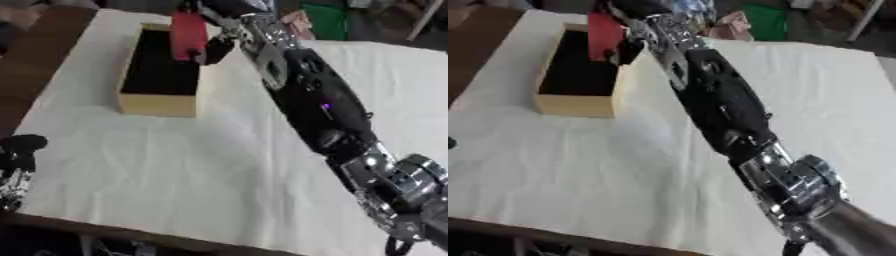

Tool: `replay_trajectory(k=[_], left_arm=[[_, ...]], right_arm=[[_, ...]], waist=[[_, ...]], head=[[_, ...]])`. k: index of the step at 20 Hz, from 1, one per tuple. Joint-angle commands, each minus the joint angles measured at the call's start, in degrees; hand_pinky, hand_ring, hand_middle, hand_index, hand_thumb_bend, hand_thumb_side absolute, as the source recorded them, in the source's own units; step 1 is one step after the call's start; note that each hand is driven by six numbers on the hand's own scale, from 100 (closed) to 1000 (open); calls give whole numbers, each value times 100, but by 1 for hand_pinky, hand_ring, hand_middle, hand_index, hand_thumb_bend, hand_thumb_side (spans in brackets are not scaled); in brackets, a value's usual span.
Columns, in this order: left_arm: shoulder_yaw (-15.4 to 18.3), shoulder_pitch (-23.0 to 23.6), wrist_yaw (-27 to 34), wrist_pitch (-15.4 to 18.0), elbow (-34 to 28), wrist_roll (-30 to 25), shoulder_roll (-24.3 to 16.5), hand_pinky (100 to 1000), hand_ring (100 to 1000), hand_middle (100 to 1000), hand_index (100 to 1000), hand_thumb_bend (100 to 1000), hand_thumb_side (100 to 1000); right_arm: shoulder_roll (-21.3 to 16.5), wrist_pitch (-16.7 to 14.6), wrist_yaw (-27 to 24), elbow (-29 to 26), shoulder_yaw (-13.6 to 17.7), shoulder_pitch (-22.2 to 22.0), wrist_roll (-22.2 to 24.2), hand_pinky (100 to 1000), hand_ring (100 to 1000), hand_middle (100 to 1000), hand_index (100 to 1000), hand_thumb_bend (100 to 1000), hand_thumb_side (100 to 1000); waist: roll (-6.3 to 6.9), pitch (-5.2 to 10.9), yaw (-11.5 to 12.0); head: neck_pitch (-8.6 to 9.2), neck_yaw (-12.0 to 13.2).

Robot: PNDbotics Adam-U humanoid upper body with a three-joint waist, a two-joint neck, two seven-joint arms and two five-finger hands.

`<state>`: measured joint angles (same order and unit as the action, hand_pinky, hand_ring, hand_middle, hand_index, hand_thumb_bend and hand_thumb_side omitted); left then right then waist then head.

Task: Pick up objects on the table and place them in the box.

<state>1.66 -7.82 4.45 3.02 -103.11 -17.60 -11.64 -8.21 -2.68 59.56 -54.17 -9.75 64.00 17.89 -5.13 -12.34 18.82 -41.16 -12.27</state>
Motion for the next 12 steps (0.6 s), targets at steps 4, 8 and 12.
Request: replay_trajectory(k=[4,8,12], left_arm=[[-12,-72,38,3,-62,-27,-73,1000,833,713,762,100,323],[-9,-60,37,4,-59,-28,-66,1000,832,713,762,100,323],[-8,-52,37,3,-55,-28,-63,1000,832,713,762,100,323]], right_arm=[[177,-41,245,131,-41,77,-69,822,1000,728,946,346,100],[224,-134,407,111,-79,70,-92,858,1000,908,987,418,112],[208,-238,413,0,-110,75,-108,865,1000,934,997,428,147]], waist=[[58,73,8],[66,80,10],[74,90,-18]], head=[[67,-40],[60,-46],[51,-38]])
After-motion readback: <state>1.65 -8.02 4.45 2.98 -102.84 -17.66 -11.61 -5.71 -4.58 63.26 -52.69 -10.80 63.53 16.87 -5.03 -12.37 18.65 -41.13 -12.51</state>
